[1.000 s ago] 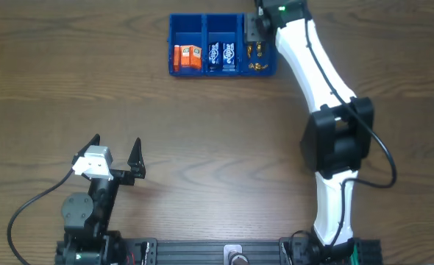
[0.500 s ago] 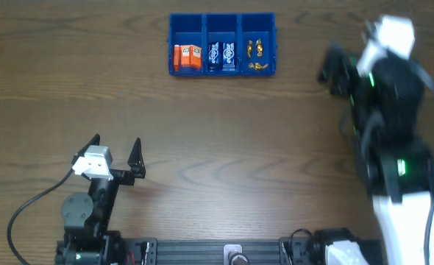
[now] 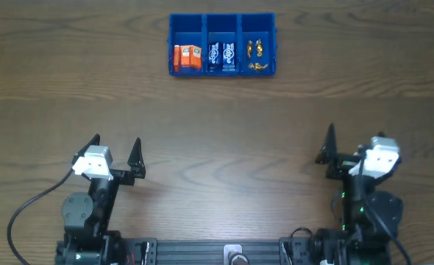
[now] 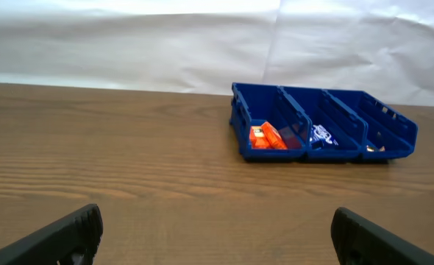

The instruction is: Sort Candies Into Trays

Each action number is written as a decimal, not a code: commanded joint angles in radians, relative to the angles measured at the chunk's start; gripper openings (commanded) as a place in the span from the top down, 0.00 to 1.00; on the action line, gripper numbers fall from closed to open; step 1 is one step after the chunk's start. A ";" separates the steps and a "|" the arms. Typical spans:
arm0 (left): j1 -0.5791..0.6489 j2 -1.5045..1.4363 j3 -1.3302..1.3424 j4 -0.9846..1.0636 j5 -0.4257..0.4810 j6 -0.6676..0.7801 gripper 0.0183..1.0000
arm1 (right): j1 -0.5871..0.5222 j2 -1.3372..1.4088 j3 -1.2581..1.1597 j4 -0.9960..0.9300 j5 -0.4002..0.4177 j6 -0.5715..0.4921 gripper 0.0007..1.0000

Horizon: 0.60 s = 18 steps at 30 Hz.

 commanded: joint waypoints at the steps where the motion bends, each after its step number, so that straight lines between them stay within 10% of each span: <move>1: 0.003 -0.006 -0.023 -0.029 0.013 0.015 0.00 | 0.031 -0.129 -0.129 0.055 -0.079 -0.015 0.00; 18: 0.003 -0.006 -0.023 -0.029 0.013 0.015 0.00 | 0.082 -0.129 -0.327 0.204 -0.089 -0.057 0.00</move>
